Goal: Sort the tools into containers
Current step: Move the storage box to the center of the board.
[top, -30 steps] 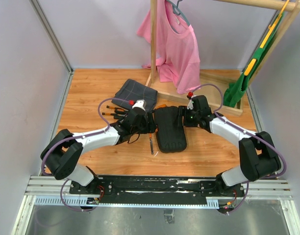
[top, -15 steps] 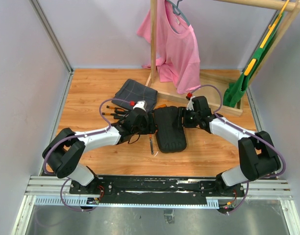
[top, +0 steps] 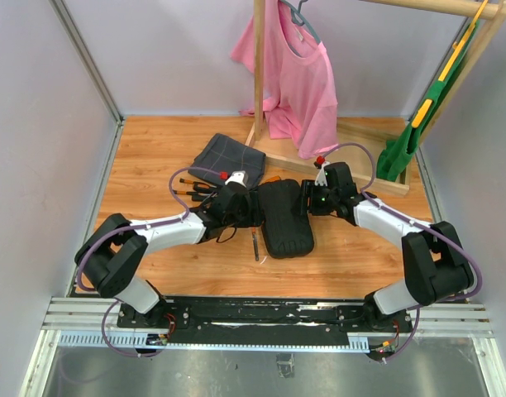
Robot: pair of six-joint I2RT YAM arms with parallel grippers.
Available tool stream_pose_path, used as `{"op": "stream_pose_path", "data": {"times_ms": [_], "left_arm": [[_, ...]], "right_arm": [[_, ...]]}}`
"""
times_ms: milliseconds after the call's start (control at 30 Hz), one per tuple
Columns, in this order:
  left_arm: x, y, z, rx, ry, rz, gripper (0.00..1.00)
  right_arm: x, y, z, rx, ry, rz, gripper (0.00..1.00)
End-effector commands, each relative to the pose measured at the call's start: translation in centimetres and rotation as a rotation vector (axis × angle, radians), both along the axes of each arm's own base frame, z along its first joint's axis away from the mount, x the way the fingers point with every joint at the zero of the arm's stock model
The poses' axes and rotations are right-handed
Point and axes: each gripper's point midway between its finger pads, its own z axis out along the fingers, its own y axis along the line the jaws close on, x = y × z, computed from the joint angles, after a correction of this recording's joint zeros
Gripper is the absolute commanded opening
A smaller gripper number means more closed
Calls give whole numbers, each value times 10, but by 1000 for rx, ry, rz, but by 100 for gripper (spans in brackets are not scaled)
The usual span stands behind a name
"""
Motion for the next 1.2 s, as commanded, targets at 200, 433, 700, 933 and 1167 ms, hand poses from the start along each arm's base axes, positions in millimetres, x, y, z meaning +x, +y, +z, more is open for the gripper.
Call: {"op": "stream_pose_path", "data": {"times_ms": [200, 433, 700, 933, 1167], "left_arm": [[12, -7, -1, 6, 6, 20, 63], [19, 0, -4, 77, 22, 59, 64], [22, 22, -18, 262, 47, 105, 59], [26, 43, -18, 419, 40, 144, 53], [27, 55, -15, 489, 27, 160, 51]], "right_arm": [[-18, -13, -30, -64, 88, -3, 54], [-21, -20, -38, -101, 104, -15, 54], [-24, -28, -47, -143, 127, -27, 52], [-26, -32, -55, -170, 146, -36, 51], [-27, -37, -61, -199, 162, -43, 51]]}}
